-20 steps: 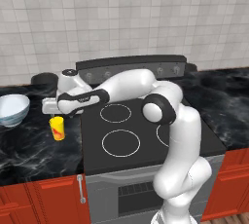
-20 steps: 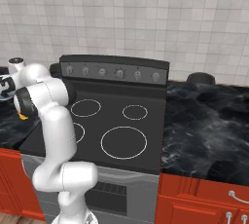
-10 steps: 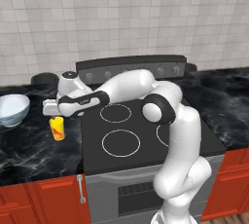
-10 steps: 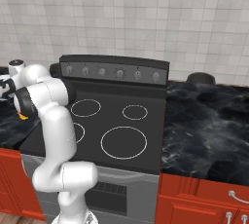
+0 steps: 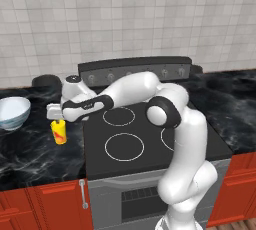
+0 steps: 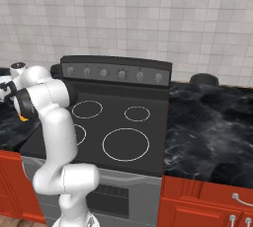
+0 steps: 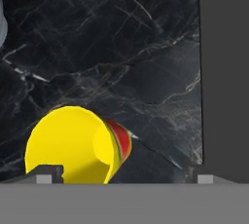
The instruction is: Pick the cup and bowl from the counter and place them on the counter next to the sink.
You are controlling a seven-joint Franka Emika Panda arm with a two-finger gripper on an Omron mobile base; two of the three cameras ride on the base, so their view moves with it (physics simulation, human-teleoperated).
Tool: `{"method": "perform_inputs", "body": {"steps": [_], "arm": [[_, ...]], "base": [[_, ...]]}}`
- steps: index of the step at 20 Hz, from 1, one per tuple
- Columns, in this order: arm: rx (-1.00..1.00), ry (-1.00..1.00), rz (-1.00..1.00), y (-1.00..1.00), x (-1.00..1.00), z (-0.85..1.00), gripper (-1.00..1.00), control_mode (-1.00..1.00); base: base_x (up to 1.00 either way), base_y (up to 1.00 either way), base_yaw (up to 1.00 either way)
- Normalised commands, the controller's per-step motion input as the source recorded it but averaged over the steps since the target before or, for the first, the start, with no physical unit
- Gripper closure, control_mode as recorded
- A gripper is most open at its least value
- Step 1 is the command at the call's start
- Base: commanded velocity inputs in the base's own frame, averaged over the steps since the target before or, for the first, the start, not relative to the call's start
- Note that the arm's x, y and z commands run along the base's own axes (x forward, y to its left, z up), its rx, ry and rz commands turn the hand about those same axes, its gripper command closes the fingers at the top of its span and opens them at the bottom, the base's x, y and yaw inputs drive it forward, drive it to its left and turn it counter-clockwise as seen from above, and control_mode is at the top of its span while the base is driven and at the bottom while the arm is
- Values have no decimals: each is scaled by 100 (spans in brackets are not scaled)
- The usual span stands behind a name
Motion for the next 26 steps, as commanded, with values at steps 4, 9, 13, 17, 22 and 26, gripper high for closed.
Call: {"method": "perform_inputs", "body": {"steps": [4,9,13,17,22,26], "arm": [[0,0,-2,-14,11,-4,-100,-100],[0,1,0,0,18,0,-100,-100],[0,0,0,0,19,0,-100,-100],[0,0,0,1,21,0,-100,-100],[0,3,0,12,4,-4,-100,-100],[0,4,0,29,0,-7,-100,-100]], "base": [[0,0,0],[0,0,0],[0,0,0],[0,0,0],[0,0,0],[0,0,0]]}}
